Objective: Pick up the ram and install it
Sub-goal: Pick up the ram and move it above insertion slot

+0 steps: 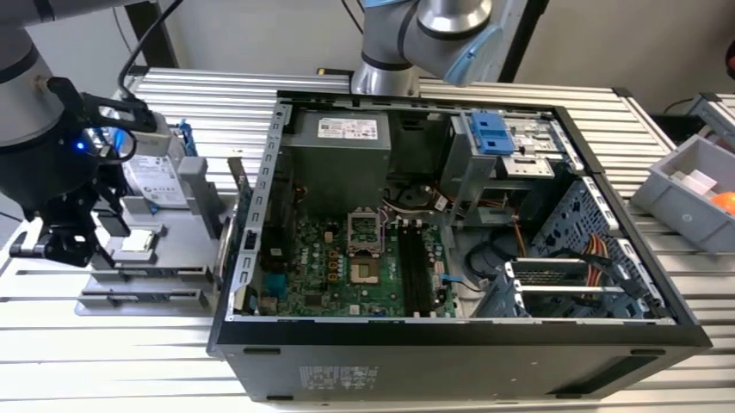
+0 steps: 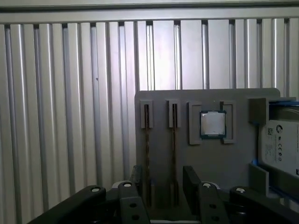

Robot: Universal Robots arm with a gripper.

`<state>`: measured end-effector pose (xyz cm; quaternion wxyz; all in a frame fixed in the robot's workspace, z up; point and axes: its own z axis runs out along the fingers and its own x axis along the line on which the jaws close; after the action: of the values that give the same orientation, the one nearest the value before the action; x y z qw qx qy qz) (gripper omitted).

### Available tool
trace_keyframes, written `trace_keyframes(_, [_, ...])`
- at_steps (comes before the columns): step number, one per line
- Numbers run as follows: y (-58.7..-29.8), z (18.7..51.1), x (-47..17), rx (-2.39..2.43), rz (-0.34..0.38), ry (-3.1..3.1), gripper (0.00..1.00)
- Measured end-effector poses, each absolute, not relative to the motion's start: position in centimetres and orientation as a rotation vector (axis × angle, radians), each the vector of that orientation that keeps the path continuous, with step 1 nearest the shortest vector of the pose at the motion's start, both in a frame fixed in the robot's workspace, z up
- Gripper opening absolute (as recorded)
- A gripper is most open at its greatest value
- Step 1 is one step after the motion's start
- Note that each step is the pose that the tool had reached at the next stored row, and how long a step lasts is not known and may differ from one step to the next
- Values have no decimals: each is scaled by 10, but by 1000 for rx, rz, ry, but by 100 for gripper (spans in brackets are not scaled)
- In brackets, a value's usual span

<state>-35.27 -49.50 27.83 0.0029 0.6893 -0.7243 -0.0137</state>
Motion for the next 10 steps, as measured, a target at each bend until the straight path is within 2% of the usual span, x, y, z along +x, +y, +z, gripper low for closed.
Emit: trace_keyframes(10, [-496,262,-349,2129,-43,-2303,100])
